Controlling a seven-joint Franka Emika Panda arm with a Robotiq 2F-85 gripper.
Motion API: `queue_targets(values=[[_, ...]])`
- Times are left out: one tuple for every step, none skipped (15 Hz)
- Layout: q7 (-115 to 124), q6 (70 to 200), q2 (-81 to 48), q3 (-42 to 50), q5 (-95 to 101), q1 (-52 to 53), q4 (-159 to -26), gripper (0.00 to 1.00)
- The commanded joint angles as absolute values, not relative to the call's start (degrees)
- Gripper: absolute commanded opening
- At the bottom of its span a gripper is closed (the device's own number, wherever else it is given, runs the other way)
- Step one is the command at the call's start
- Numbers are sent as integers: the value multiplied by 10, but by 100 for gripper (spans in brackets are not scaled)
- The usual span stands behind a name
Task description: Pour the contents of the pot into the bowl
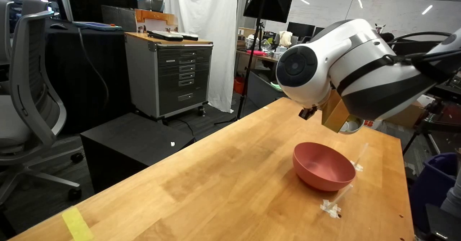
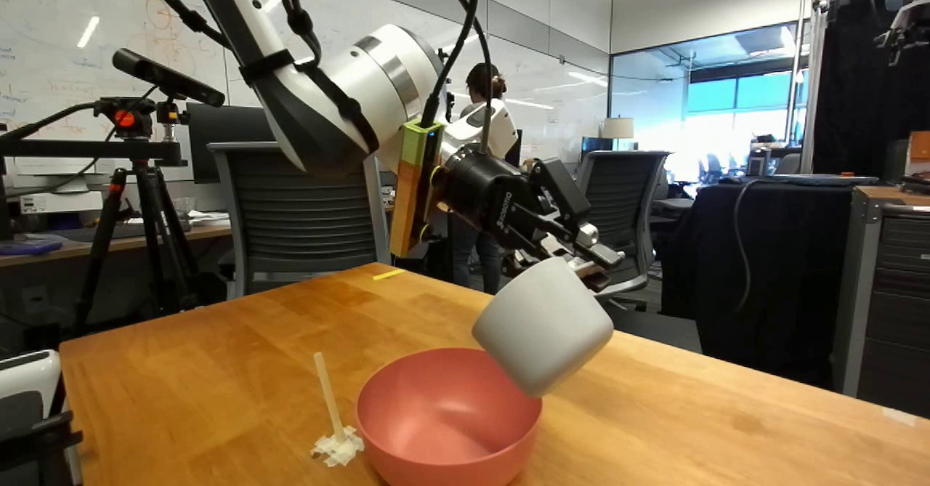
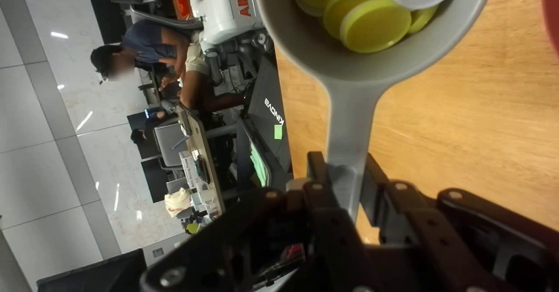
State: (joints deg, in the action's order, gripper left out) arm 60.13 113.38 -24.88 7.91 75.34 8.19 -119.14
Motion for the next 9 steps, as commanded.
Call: queue_targets(values=[[656,1085,-245,48,788,73,-1215,8],[667,1075,-247,43,792,75,-1220,8],[680,1065,-250,37,796,76,-1224,8],[692,1053,-254,31,801,78,-1228,8],[704,1043,-257,26,803,79,-1231,8],[713,1033,-260,20,803,80,-1234,8],[721,1021,-264,15,804,81,-1234,8],[729,1010,-268,10,806,81,-1236,8],[737,998,-272,6,810,83,-1237,8]])
